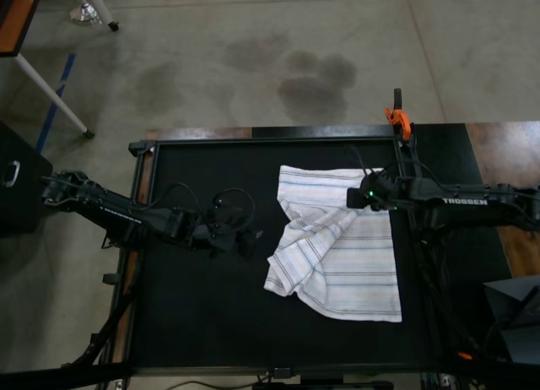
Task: Fold the towel
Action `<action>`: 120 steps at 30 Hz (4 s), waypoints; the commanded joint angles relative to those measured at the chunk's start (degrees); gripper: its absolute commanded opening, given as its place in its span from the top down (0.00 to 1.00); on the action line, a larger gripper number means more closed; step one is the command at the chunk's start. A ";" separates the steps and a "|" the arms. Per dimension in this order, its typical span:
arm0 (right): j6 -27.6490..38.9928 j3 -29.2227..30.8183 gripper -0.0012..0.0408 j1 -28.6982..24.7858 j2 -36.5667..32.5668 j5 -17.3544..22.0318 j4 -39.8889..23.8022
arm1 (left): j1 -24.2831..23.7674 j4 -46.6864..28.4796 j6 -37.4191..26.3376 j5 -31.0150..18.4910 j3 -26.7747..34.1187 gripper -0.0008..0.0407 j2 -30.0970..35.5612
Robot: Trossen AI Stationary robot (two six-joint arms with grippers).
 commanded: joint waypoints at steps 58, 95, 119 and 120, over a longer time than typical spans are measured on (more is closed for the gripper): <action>-20.63 45.79 0.52 39.52 54.51 0.70 13.11 | 0.00 -14.27 0.66 2.93 -0.02 0.26 3.61; -11.45 56.54 0.82 37.57 59.76 4.37 -1.62 | 0.00 -14.25 0.66 2.93 0.02 0.26 3.63; -10.36 56.52 0.68 35.65 59.78 4.31 1.05 | 0.00 -14.25 0.66 2.93 0.02 0.26 3.63; -10.36 56.52 0.65 35.65 59.78 4.28 1.16 | 0.00 -14.25 0.66 2.93 0.04 0.26 3.63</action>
